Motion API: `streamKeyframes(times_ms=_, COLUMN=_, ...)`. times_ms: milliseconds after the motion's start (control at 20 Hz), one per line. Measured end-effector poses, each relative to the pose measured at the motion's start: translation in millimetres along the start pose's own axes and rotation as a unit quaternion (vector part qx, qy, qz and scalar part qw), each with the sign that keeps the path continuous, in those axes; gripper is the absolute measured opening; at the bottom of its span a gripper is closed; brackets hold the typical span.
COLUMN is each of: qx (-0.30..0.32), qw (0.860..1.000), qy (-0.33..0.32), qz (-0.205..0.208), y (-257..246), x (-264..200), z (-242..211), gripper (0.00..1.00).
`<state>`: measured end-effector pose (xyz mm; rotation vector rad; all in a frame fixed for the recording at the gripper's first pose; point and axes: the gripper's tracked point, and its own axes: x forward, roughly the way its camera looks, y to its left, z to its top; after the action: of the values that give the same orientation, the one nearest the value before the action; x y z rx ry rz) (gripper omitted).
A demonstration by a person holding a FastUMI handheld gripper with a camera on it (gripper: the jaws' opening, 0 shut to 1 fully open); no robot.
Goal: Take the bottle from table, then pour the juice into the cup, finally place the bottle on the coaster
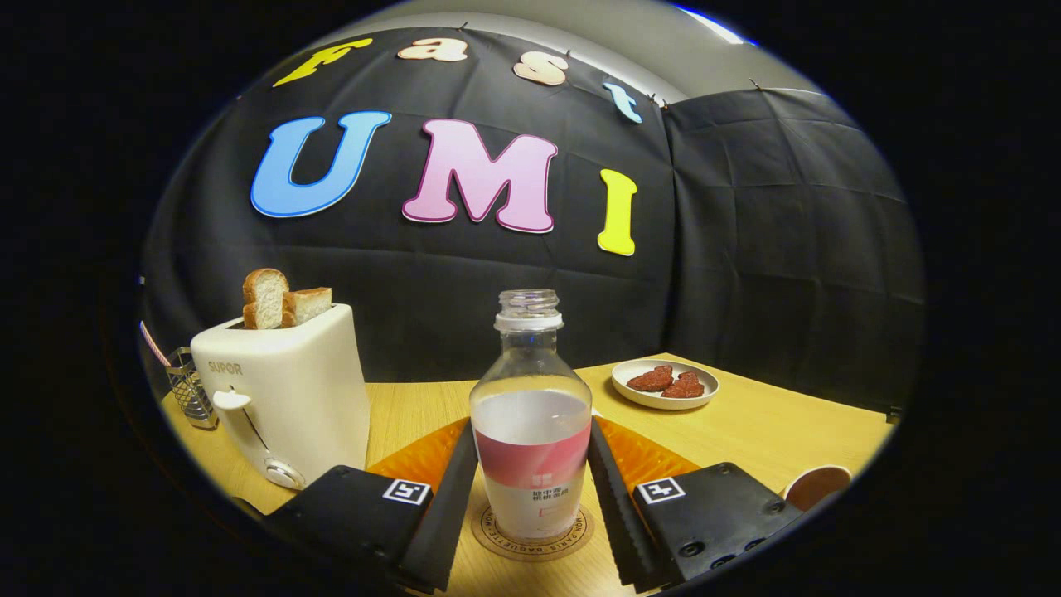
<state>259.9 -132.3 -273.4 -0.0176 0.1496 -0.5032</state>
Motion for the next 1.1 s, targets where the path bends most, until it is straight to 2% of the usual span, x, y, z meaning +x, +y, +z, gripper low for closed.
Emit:
streamKeyframes(times_ms=250, qx=0.003, qw=1.000, qy=0.007, qz=0.014, y=4.1, x=-2.6, z=-4.1, gripper=0.77)
streamKeyframes(times_ms=400, qx=0.018, qw=1.000, qy=0.013, qz=0.008, y=-2.5, x=-9.7, z=-4.9, gripper=1.00)
streamKeyframes(times_ms=650, qx=-0.003, qw=1.000, qy=0.017, qz=-0.005, y=-15.5, x=-36.6, z=-1.9, gripper=0.97)
streamKeyframes(times_ms=850, qx=0.002, qw=1.000, qy=0.008, qz=0.007, y=-19.3, x=-74.1, z=16.6, gripper=0.97)
streamKeyframes(times_ms=1100, qx=0.007, qw=1.000, qy=-0.011, qz=0.020, y=-30.9, x=-124.5, z=65.3, gripper=0.97)
